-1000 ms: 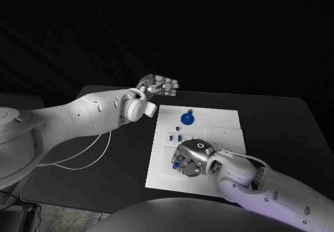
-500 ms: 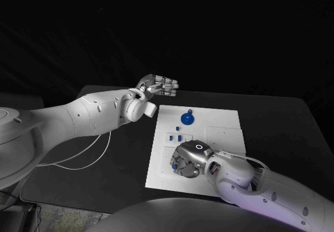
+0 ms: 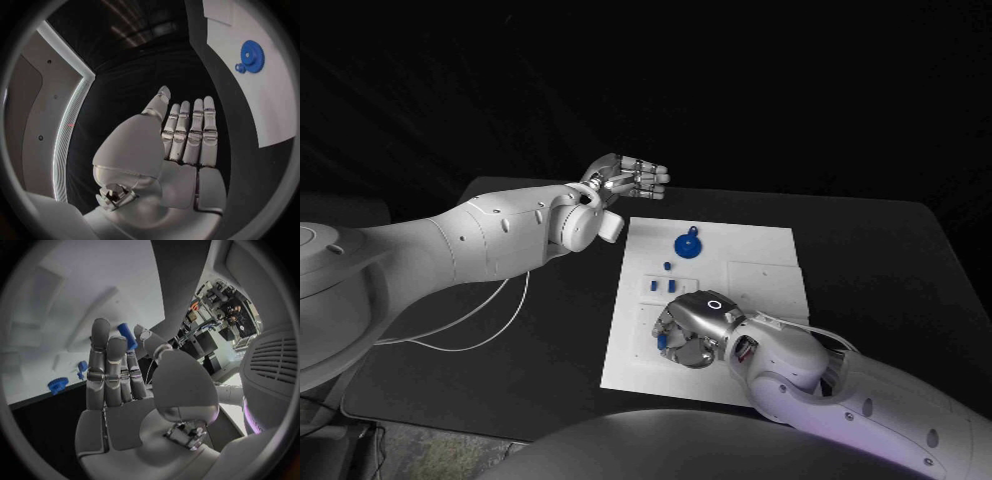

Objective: Assemble the parts on the task board

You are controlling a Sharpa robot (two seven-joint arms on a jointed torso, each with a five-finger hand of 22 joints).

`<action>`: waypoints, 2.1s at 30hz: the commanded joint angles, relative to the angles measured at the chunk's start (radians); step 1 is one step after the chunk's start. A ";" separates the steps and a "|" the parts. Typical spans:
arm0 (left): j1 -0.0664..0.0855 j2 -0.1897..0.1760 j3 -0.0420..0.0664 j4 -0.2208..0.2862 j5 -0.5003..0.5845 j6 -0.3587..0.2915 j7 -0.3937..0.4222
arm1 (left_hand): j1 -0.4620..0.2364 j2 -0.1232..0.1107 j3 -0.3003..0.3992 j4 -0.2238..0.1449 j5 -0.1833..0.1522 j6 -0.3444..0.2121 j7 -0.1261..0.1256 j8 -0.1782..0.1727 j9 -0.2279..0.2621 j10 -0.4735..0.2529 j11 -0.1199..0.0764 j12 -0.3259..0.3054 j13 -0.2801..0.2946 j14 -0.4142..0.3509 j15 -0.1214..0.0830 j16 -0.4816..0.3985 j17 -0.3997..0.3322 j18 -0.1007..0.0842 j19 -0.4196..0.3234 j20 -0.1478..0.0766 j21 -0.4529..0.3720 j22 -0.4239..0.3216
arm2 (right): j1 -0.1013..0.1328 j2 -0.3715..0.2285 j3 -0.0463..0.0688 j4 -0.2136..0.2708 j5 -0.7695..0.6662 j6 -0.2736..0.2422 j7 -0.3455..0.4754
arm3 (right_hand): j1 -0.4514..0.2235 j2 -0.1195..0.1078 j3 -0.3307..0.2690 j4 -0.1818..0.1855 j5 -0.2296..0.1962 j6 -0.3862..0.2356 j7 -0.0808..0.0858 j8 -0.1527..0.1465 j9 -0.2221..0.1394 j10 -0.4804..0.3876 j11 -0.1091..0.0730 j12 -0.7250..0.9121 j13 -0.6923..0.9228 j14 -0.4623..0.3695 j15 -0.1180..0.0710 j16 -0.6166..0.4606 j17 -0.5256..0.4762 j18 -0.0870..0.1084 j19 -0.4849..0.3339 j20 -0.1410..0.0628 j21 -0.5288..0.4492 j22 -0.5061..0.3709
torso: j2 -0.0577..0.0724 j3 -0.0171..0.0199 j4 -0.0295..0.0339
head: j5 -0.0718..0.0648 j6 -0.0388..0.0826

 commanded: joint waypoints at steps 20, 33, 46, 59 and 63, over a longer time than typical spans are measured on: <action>0.000 -0.008 0.001 0.002 -0.002 0.009 0.008 | -0.002 0.006 0.000 0.003 -0.005 -0.007 -0.001 0.000 0.000 -0.009 0.000 -0.001 0.000 -0.003 0.000 -0.001 -0.001 0.010 0.006 0.000 0.004 0.000 | -0.003 -0.103 0.058 0.072 0.258 -0.095 0.013 | 0.040 0.008 -0.229 0.098 -0.006 -0.063 0.006 -0.002 0.002 0.077 -0.043 0.186 0.030 -0.004 -0.016 0.022 -0.017 0.004 0.040 0.000 -0.012 -0.021 | -0.004 -0.0024 -0.0013 | -0.029 0.000; -0.005 -0.032 0.000 0.021 0.000 -0.001 0.019 | -0.002 0.008 0.000 0.003 -0.004 -0.003 -0.003 0.000 0.000 -0.006 -0.001 -0.001 0.000 -0.002 -0.001 -0.001 -0.001 0.010 0.007 0.000 0.004 0.000 | 0.025 -0.269 0.195 0.071 0.680 0.035 -0.110 | -0.044 0.061 -0.228 0.219 0.030 0.058 -0.064 0.001 0.318 0.018 -0.116 0.907 0.820 0.021 -0.069 0.165 0.150 -0.056 0.037 -0.065 0.114 0.000 | -0.018 -0.0010 -0.0119 | -0.064 0.016; -0.021 -0.064 -0.001 0.052 0.020 -0.027 0.063 | -0.027 -0.025 -0.091 0.060 -0.030 -0.016 0.001 0.000 0.000 -0.018 0.003 -0.001 0.000 -0.011 0.004 -0.001 -0.001 -0.006 -0.022 0.006 0.001 -0.002 | 0.046 -0.394 0.205 0.074 0.709 0.277 -0.358 | -0.197 -0.050 0.003 0.352 -0.139 0.025 -0.071 -0.001 0.658 0.059 -0.118 0.925 0.946 0.030 -0.066 0.240 0.293 -0.052 0.035 -0.062 0.139 0.027 | -0.042 0.0057 -0.0249 | -0.072 0.009; -0.033 -0.081 -0.002 0.076 0.005 0.014 0.087 | -0.042 -0.065 -0.079 0.056 -0.003 -0.025 -0.010 0.000 0.000 -0.046 -0.006 -0.001 0.000 -0.032 0.004 -0.001 -0.001 -0.014 -0.052 0.011 0.000 -0.002 | 0.047 -0.417 0.163 0.094 0.776 0.317 -0.504 | -0.252 -0.082 0.008 0.404 -0.142 -0.020 -0.055 -0.003 0.640 0.049 -0.108 0.883 0.943 0.033 -0.062 0.248 0.329 -0.048 0.033 -0.060 0.141 0.041 | -0.055 0.0014 -0.0277 | -0.085 0.000; -0.034 -0.082 -0.002 0.079 0.003 0.016 0.088 | -0.044 -0.063 -0.079 0.057 -0.002 -0.025 -0.011 0.000 0.000 -0.046 -0.006 0.000 0.001 -0.033 0.004 -0.001 -0.001 -0.014 -0.052 0.011 0.000 -0.002 | 0.047 -0.403 0.136 0.084 0.769 0.287 -0.520 | -0.257 -0.089 0.005 0.411 -0.142 -0.031 -0.051 -0.004 0.623 0.051 -0.106 0.884 0.955 0.034 -0.061 0.249 0.338 -0.046 0.034 -0.059 0.141 0.047 | -0.053 0.0016 -0.0251 | -0.088 0.000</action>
